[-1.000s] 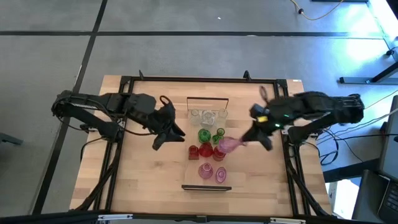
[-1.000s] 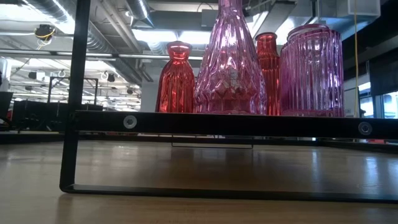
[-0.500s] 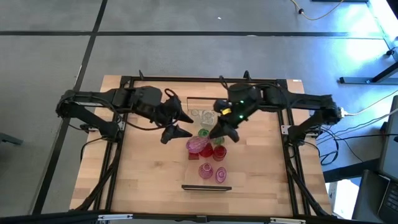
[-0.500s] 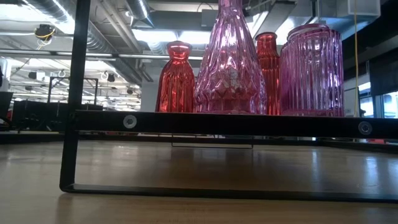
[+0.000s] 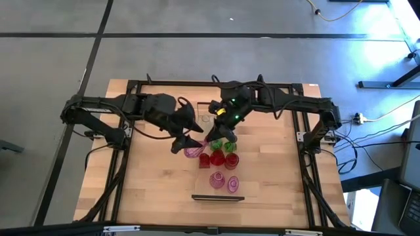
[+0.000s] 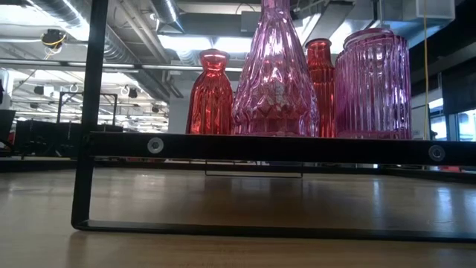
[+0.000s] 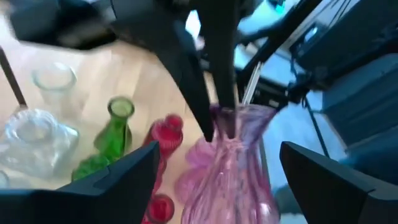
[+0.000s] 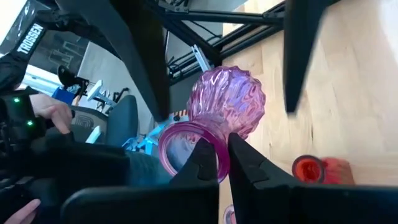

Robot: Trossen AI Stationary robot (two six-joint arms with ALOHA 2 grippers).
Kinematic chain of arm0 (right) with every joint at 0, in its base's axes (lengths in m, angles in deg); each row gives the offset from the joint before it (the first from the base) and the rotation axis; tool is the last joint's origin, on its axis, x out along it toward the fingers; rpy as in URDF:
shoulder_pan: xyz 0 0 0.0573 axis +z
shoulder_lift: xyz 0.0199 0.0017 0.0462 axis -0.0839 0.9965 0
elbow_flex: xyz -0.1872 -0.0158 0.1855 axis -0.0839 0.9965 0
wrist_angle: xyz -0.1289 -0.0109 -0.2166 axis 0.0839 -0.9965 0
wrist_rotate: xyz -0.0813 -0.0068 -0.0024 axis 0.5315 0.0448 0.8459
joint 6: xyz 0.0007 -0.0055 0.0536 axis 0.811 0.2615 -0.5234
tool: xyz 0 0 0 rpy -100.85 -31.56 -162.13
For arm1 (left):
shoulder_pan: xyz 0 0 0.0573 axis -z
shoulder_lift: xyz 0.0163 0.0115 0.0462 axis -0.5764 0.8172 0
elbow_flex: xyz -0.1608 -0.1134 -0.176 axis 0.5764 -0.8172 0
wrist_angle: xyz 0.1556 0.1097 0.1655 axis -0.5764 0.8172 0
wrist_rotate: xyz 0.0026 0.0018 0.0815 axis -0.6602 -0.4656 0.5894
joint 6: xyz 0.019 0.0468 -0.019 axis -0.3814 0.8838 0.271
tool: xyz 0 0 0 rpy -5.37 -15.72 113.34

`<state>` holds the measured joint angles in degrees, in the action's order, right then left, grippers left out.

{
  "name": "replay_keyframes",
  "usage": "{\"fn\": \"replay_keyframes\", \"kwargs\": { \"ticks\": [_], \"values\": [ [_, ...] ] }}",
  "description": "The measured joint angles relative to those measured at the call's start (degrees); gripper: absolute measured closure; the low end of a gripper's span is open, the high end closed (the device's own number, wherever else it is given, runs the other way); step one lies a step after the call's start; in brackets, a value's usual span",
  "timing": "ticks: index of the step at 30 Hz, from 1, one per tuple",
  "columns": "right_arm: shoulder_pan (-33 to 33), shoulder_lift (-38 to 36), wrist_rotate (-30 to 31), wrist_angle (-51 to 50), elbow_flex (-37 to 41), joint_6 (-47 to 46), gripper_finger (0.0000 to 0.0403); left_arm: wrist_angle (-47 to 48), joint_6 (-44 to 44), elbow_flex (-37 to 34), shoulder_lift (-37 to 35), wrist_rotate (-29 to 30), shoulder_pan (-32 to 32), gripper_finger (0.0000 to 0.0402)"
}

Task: Sort vases onto shelf
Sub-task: Put the pink vase aligned with the other pink vases on the shelf

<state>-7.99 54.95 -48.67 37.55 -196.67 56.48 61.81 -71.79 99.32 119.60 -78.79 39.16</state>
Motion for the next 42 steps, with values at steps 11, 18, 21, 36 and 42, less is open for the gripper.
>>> {"fn": "replay_keyframes", "kwargs": {
  "ticks": [11,18,21,36,42],
  "values": [
    [0.00,1.19,-1.02,2.30,-0.84,0.22,0.0403,1.33,-3.00,-0.02,4.64,-5.30,-0.13,0.0075],
    [-0.28,1.70,-1.89,-0.19,-0.88,0.77,0.0403,1.54,-3.94,0.26,4.57,-6.18,-2.19,0.0076],
    [-0.28,2.42,-2.12,-0.49,-0.88,1.20,0.0403,0.46,-3.85,0.81,4.57,-6.44,-2.86,0.0080],
    [-0.70,2.70,-3.46,-0.10,-0.86,1.96,0.0403,0.20,-4.71,0.85,4.79,-8.65,-3.06,0.0160],
    [-0.72,2.70,-5.07,1.70,-0.86,2.62,0.0403,0.15,-4.51,0.94,4.79,-9.68,-3.06,0.0188]
  ]
}}
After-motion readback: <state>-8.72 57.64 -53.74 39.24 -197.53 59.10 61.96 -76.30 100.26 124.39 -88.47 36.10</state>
